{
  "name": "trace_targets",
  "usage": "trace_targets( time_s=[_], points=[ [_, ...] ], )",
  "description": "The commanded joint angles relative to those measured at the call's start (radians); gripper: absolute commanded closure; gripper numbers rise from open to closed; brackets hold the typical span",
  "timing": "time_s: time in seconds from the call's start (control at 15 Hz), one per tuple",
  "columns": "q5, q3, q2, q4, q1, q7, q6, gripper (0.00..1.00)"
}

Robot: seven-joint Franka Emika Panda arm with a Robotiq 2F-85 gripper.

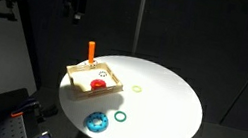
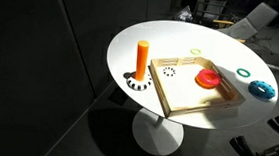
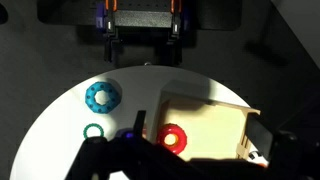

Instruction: Put the blue ring in the box

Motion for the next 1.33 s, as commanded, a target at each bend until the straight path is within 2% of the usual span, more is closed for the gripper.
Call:
trace_targets(
  time_s=[0.0, 0.27, 0.6, 0.87, 1.27],
  points=[
    [0.003, 0.009, 0.000, 0.004, -0.011, -0.003, -0.003, 0.00],
    [0.003, 0.009, -0.003, 0.004, -0.011, -0.003, -0.003, 0.00],
    [-0.092, 0.000, 0.002, -0.032, -0.056, 0.025, 0.062, 0.00],
    [-0.162, -0.015, -0.001, -0.102, -0.099, 0.050, 0.186, 0.00],
    [-0.151, -0.061, -0.004, -0.249, -0.149, 0.066, 0.452, 0.00]
  ],
)
